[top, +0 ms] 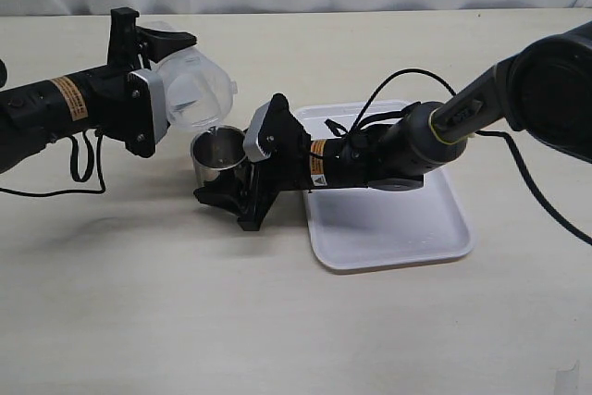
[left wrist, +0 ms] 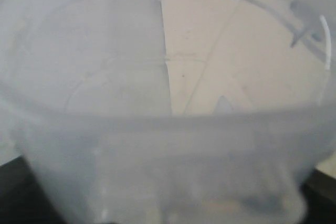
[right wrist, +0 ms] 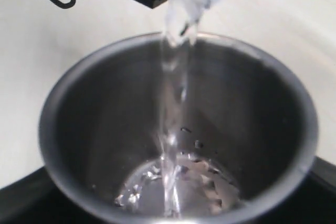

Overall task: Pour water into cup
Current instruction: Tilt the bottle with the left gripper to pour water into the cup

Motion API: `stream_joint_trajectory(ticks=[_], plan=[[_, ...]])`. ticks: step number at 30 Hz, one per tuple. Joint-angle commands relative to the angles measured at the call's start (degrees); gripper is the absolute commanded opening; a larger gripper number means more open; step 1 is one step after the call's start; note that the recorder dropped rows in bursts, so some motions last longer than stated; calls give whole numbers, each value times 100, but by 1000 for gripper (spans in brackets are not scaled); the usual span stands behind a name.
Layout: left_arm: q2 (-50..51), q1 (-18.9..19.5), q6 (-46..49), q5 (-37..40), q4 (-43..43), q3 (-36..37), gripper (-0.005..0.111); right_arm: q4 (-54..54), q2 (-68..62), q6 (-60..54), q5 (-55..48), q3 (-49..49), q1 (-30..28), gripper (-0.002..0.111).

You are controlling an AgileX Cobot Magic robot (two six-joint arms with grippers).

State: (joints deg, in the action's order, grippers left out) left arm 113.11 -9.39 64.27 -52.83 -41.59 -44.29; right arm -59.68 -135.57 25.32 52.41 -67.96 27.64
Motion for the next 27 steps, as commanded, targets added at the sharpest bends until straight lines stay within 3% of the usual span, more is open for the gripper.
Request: stream_joint_trajectory(ticks=[1,27], plan=[[-33,-13,60,-270,70,-52,0,-99,11,-28,-160,2,-32,4],[-33,-13,806,-447,328,-52,0,-99,11,-28,-160,2,-32,4]])
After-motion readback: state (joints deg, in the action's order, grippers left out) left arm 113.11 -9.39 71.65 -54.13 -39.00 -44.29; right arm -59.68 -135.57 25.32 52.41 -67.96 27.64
